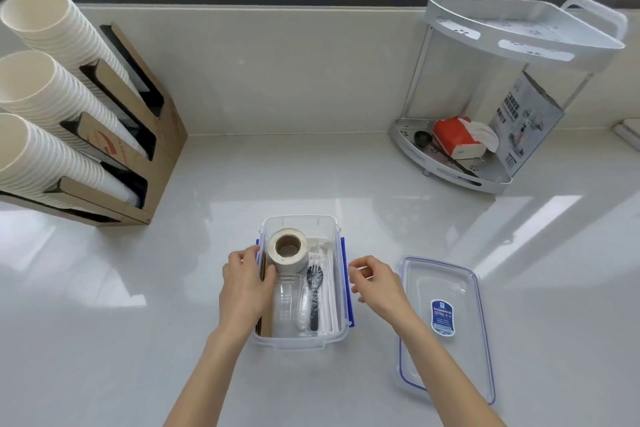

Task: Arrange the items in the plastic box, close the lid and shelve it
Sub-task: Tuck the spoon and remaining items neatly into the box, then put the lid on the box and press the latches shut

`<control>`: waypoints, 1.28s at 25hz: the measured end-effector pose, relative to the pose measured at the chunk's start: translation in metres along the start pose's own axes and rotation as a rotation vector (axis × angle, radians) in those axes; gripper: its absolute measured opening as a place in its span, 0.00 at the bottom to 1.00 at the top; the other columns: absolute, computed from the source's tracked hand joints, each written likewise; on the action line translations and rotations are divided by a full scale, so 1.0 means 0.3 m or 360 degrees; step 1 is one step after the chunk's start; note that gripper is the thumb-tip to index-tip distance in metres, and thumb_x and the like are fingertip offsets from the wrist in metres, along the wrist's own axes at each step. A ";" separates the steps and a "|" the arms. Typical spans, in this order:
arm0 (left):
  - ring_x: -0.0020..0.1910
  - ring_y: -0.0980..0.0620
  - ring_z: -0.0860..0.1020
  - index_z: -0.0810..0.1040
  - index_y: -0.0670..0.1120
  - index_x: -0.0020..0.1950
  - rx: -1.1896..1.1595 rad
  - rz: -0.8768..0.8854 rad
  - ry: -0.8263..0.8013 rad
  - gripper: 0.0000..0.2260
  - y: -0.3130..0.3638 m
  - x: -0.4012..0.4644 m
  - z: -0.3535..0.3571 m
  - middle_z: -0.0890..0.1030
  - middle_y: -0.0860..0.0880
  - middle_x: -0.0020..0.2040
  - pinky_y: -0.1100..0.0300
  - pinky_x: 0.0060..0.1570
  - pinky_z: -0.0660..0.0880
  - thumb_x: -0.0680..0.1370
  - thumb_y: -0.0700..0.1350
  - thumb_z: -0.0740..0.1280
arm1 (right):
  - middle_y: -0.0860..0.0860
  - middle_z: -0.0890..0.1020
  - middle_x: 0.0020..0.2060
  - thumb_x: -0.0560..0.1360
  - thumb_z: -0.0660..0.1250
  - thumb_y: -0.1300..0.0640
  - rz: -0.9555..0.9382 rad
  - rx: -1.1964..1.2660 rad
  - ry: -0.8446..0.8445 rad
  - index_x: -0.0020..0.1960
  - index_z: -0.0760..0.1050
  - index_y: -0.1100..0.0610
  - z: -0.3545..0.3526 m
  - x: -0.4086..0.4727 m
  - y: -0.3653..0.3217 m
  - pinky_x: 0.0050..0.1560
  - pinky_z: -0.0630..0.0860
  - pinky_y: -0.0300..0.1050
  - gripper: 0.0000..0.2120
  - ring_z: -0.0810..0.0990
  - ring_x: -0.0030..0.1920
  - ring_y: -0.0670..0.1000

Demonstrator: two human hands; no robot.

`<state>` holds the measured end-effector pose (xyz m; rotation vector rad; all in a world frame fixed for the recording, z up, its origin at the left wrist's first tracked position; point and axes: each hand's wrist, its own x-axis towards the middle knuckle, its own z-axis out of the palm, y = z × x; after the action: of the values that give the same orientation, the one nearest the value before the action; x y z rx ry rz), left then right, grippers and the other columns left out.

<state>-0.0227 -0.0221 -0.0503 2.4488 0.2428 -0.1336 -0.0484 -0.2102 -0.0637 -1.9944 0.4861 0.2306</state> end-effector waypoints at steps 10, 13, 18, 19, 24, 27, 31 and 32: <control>0.61 0.48 0.72 0.68 0.41 0.66 -0.0206 0.0511 -0.0360 0.17 0.286 -0.084 0.213 0.71 0.43 0.64 0.58 0.59 0.68 0.77 0.41 0.60 | 0.52 0.77 0.46 0.77 0.59 0.58 0.0215 -0.0086 0.0475 0.60 0.73 0.60 -0.277 -0.068 0.204 0.47 0.69 0.42 0.13 0.75 0.47 0.53; 0.64 0.46 0.70 0.65 0.41 0.68 -0.0080 0.0530 -0.0592 0.19 0.316 -0.142 0.327 0.70 0.43 0.67 0.54 0.63 0.68 0.78 0.42 0.59 | 0.58 0.75 0.59 0.77 0.59 0.57 0.0354 -0.0217 0.0611 0.64 0.70 0.58 -0.333 -0.097 0.274 0.57 0.71 0.48 0.16 0.75 0.58 0.57; 0.63 0.42 0.70 0.64 0.38 0.66 0.0212 0.0396 -0.0901 0.19 0.314 -0.206 0.437 0.66 0.40 0.67 0.53 0.62 0.68 0.77 0.44 0.58 | 0.60 0.67 0.66 0.78 0.58 0.54 0.0636 -0.0490 0.0534 0.69 0.63 0.60 -0.364 -0.147 0.354 0.63 0.69 0.52 0.21 0.68 0.67 0.60; 0.62 0.42 0.70 0.66 0.38 0.63 0.0244 0.0372 -0.0935 0.17 0.312 -0.216 0.448 0.67 0.39 0.65 0.52 0.61 0.68 0.77 0.44 0.58 | 0.61 0.68 0.65 0.78 0.57 0.54 0.0672 -0.0522 0.0506 0.68 0.64 0.61 -0.362 -0.151 0.364 0.63 0.69 0.52 0.21 0.68 0.66 0.61; 0.57 0.40 0.72 0.67 0.40 0.46 0.0208 0.0326 -0.0956 0.06 0.311 -0.234 0.472 0.69 0.39 0.60 0.53 0.58 0.70 0.76 0.43 0.59 | 0.63 0.69 0.62 0.77 0.58 0.57 0.0682 -0.0478 0.0471 0.61 0.68 0.65 -0.344 -0.147 0.384 0.59 0.70 0.50 0.16 0.70 0.62 0.63; 0.57 0.39 0.72 0.65 0.42 0.45 0.0110 0.0246 -0.0964 0.05 0.318 -0.228 0.471 0.68 0.39 0.61 0.53 0.59 0.70 0.76 0.43 0.59 | 0.64 0.69 0.62 0.77 0.58 0.59 0.0662 -0.0413 0.0495 0.61 0.67 0.66 -0.343 -0.140 0.374 0.60 0.69 0.49 0.16 0.70 0.62 0.64; 0.59 0.40 0.73 0.69 0.40 0.57 -0.0052 0.0185 -0.0940 0.11 0.333 -0.223 0.450 0.65 0.40 0.65 0.52 0.61 0.70 0.77 0.41 0.58 | 0.64 0.67 0.64 0.78 0.58 0.60 0.0583 -0.0340 0.0597 0.65 0.65 0.66 -0.345 -0.135 0.338 0.61 0.68 0.49 0.17 0.68 0.64 0.64; 0.60 0.42 0.73 0.67 0.40 0.64 -0.0109 0.0184 -0.0924 0.16 0.334 -0.218 0.438 0.64 0.41 0.67 0.54 0.60 0.70 0.77 0.41 0.58 | 0.63 0.67 0.64 0.78 0.58 0.61 0.0544 -0.0318 0.0629 0.66 0.65 0.65 -0.345 -0.136 0.326 0.61 0.67 0.49 0.18 0.67 0.64 0.63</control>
<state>-0.0703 -0.1907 -0.0802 2.2372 -0.1478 -0.7535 -0.1325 -0.3309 -0.0809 -2.1498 1.0969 0.0954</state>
